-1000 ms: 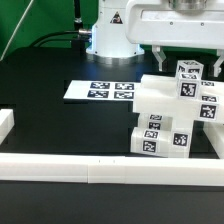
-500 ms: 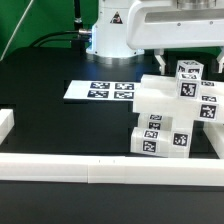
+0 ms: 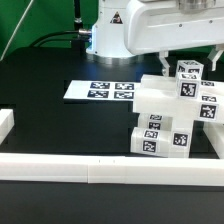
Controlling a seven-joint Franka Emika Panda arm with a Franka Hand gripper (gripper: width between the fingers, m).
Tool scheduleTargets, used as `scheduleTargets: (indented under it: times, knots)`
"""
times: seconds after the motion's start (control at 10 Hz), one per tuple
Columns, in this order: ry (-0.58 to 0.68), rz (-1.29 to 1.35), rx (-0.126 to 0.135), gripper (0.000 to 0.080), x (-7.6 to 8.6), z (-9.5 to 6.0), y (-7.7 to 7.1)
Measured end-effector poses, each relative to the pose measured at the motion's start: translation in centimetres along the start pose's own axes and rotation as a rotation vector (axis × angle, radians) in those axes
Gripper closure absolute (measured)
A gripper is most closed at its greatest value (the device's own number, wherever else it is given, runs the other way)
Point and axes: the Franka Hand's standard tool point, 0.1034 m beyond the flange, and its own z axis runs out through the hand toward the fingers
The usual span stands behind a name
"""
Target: Assemble chair
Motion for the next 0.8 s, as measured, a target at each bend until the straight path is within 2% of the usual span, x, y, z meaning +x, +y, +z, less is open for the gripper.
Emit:
scheduleTargets:
  times: [0.1,0.2,0.6,0.8]
  knots:
    - [0.0,0.0,0.0,0.0422,0.0,0.0,0.0]
    - [0.0,0.0,0.0,0.0517,0.0,0.0,0.0]
    - [0.0,0.027,0.001,0.0516,0.0,0.0,-0.02]
    - [0.0,0.204,0.002,0.0515,0.0,0.0,-0.06]
